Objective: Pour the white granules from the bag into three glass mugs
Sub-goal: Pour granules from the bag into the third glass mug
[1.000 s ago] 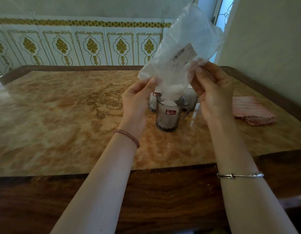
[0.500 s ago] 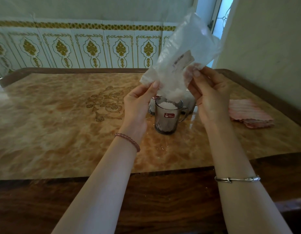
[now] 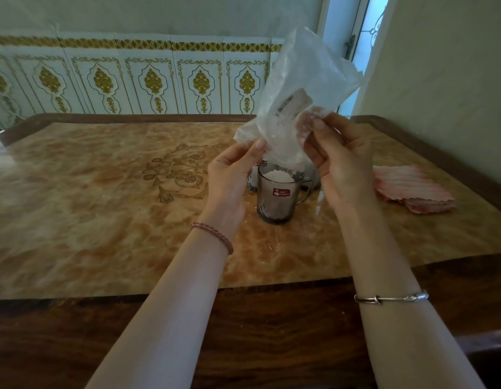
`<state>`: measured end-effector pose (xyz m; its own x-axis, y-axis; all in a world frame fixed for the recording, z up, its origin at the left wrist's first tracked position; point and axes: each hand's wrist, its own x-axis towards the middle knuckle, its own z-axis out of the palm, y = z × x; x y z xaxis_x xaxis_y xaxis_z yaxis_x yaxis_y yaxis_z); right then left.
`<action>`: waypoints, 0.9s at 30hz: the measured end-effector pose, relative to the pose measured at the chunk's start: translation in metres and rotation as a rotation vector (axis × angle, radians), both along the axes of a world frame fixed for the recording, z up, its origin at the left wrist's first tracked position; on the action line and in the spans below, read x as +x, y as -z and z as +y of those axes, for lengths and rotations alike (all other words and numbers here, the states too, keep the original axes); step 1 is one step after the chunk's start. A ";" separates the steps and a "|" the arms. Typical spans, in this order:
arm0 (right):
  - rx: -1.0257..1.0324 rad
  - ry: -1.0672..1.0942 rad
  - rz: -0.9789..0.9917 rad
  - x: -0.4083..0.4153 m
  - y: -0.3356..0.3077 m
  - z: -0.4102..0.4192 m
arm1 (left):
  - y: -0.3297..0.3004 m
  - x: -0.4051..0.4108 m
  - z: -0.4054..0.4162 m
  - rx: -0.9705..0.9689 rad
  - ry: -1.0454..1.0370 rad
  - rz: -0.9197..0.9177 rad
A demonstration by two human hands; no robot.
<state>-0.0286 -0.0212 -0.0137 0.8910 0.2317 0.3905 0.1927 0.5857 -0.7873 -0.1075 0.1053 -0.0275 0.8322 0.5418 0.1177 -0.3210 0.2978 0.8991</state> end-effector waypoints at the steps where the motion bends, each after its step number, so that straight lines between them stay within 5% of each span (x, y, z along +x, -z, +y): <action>1: 0.012 -0.002 0.008 0.000 0.000 -0.001 | 0.000 0.000 0.000 -0.007 -0.002 0.000; 22: 0.052 0.018 0.052 0.000 -0.003 -0.005 | 0.001 0.001 0.005 -0.097 -0.023 -0.046; 27: -0.217 0.110 -0.017 0.000 -0.001 -0.004 | 0.003 0.002 0.006 -0.240 0.010 -0.026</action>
